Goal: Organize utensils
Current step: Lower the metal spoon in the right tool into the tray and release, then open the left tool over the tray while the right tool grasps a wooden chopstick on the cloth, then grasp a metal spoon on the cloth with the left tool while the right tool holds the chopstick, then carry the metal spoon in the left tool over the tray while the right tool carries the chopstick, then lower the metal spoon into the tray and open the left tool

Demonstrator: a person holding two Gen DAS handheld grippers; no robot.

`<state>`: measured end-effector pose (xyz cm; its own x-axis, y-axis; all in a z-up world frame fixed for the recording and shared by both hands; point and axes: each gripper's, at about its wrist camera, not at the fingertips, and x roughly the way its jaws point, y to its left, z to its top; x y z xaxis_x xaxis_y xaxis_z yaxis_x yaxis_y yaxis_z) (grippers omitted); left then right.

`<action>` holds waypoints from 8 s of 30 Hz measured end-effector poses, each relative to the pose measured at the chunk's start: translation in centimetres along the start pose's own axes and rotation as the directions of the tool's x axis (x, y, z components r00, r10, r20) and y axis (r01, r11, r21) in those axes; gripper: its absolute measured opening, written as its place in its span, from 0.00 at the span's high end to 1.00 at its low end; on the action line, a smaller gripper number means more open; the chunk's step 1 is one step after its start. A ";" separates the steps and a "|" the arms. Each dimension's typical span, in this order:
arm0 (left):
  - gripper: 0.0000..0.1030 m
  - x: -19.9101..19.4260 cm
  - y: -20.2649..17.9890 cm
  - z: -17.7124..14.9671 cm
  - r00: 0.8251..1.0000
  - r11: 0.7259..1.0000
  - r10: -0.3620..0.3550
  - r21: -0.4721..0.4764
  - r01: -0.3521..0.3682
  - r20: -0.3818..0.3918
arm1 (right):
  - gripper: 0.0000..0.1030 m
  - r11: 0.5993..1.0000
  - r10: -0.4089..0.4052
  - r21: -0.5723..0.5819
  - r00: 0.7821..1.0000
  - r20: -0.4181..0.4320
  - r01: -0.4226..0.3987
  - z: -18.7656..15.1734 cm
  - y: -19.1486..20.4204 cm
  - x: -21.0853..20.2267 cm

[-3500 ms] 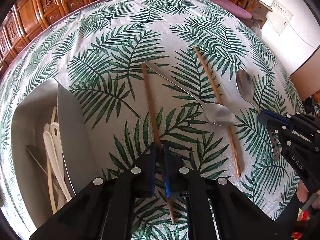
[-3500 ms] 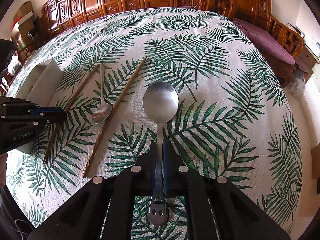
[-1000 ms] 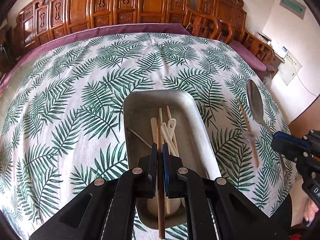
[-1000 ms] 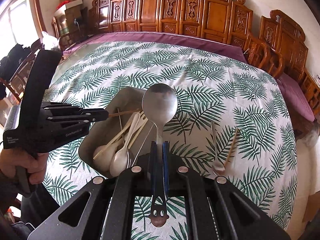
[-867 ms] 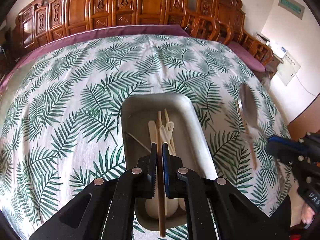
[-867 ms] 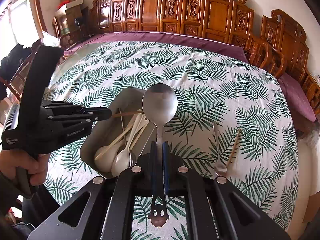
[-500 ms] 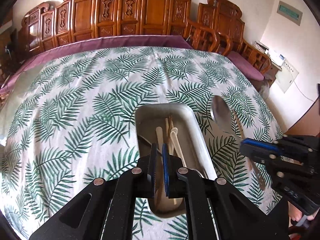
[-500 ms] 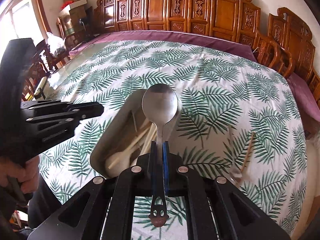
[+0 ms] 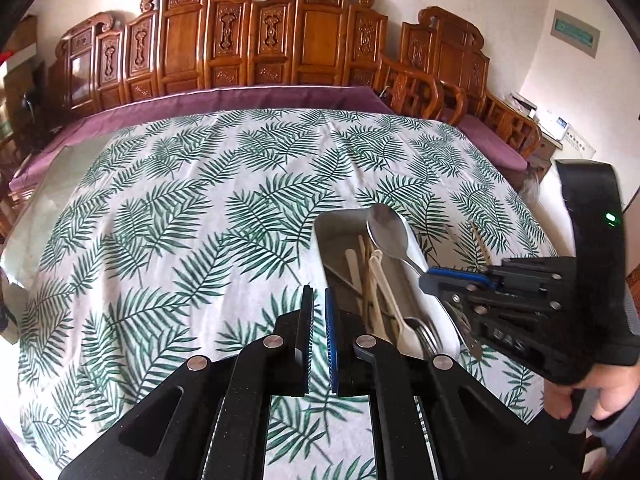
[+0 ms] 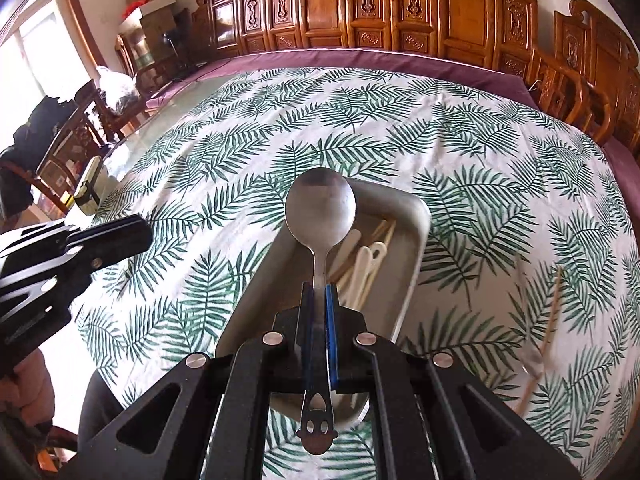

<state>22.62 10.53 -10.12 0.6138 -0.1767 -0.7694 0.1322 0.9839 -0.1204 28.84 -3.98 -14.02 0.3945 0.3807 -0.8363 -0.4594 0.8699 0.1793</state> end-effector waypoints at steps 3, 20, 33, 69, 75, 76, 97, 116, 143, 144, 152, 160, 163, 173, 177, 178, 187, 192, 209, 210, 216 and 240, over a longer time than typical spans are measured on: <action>0.95 -0.5 1.0 -0.3 1.000 1.000 0.001 0.007 -0.001 0.004 | 0.93 1.000 0.001 0.014 1.000 -0.005 -0.001 0.4 0.5 0.9; 0.95 -0.6 4.4 -1.0 1.000 1.000 -0.002 -0.015 0.002 0.010 | 0.92 0.998 -0.056 0.017 0.997 -0.049 0.057 1.2 1.3 4.1; 0.95 -1.6 2.4 -0.6 1.000 1.000 0.002 0.013 -0.002 0.025 | 0.92 0.998 -0.047 0.039 0.999 0.008 0.047 0.1 -1.0 0.5; 0.59 4.5 -11.2 0.4 0.994 0.989 -0.068 0.127 0.078 -0.080 | 0.81 0.959 -0.190 0.199 0.979 -0.074 0.202 -8.0 -19.9 -1.7; 0.57 6.1 -12.4 0.2 0.992 0.988 -0.066 0.130 0.080 -0.108 | 0.81 0.956 -0.166 0.224 0.979 -0.117 0.189 -7.0 -22.3 0.7; 0.57 6.3 -12.6 0.2 0.991 0.988 -0.066 0.133 0.081 -0.113 | 0.81 0.956 -0.162 0.224 0.979 -0.126 0.187 -6.8 -22.6 1.2; 0.57 10.3 -16.5 0.3 0.980 0.976 -0.085 0.182 0.119 -0.181 | 0.95 0.957 -0.192 0.191 0.969 -0.158 0.221 -8.1 -24.7 0.9; 0.57 17.5 -23.1 1.8 0.962 0.975 -0.091 0.175 0.139 -0.257 | 0.94 0.956 -0.155 0.236 0.983 -0.101 0.175 -12.4 -27.8 -1.6; 0.84 22.8 -25.9 2.5 0.947 0.976 0.014 0.208 0.057 -0.322 | 0.94 0.960 -0.161 0.227 0.986 -0.044 0.166 -13.2 -27.6 -1.8; 0.87 22.8 -25.7 2.6 0.946 0.977 0.005 0.202 0.064 -0.325 | 0.94 0.959 -0.162 0.227 0.986 -0.042 0.167 -13.2 -27.6 -1.9; 0.97 22.2 -24.8 2.0 0.936 0.975 -0.041 0.189 0.113 -0.348 | 0.94 0.960 -0.158 0.230 0.987 -0.040 0.163 -13.3 -27.7 -1.9; 1.00 22.1 -24.8 2.2 0.934 0.975 -0.030 0.196 0.106 -0.356 | 0.94 0.959 -0.159 0.230 0.986 -0.041 0.164 -13.2 -27.7 -1.8; 0.99 22.3 -24.7 2.5 0.930 0.978 -0.024 0.186 0.099 -0.367 | 0.94 0.960 -0.158 0.229 0.987 -0.041 0.163 -13.2 -27.7 -1.8; 0.82 23.3 -25.1 3.3 0.933 0.978 -0.001 0.194 0.076 -0.360 | 0.94 0.961 -0.158 0.225 0.987 -0.039 0.163 -13.3 -27.6 -1.8; 0.96 23.7 -26.0 3.4 0.938 0.967 0.037 0.249 0.054 -0.345 | 0.94 0.960 -0.159 0.225 0.986 -0.040 0.164 -13.3 -27.6 -1.8; 0.97 23.8 -26.1 3.4 0.937 0.966 0.031 0.252 0.062 -0.349 | 0.94 0.960 -0.160 0.225 0.986 -0.040 0.165 -13.3 -27.6 -1.8; 0.99 22.1 -25.2 3.1 0.943 0.968 0.010 0.241 0.074 -0.332 | 0.94 0.951 -0.170 0.252 0.984 -0.055 0.178 -13.4 -27.4 -2.0; 0.99 19.9 -24.6 3.5 0.954 0.968 -0.013 0.235 0.087 -0.300 | 0.95 0.952 -0.170 0.250 0.984 -0.043 0.175 -13.3 -26.4 -2.8; 0.99 10.2 -19.6 4.9 0.987 0.976 -0.052 0.202 0.082 -0.150 | 0.94 0.977 -0.134 0.177 0.989 0.065 0.121 -8.3 -19.6 -6.3; 0.99 9.8 -19.0 4.9 0.988 0.977 -0.050 0.197 0.078 -0.143 | 0.94 0.978 -0.130 0.173 0.989 0.068 0.117 -8.0 -19.1 -6.3; 0.99 7.9 -15.4 4.6 0.992 0.986 -0.040 0.157 0.059 -0.120 | 0.94 0.986 -0.097 0.140 0.992 0.077 0.086 -6.5 -15.5 -5.9; 0.92 5.7 -5.5 1.4 0.995 1.000 0.014 0.020 -0.012 -0.094 | 0.94 0.999 0.029 0.038 0.997 0.069 -0.031 -1.5 -5.3 -3.6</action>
<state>26.49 4.06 -12.93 0.5394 -0.1597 -0.8268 0.1402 0.9852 -0.0988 28.70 -10.47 -12.72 0.4355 0.4263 -0.7928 -0.4408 0.8689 0.2251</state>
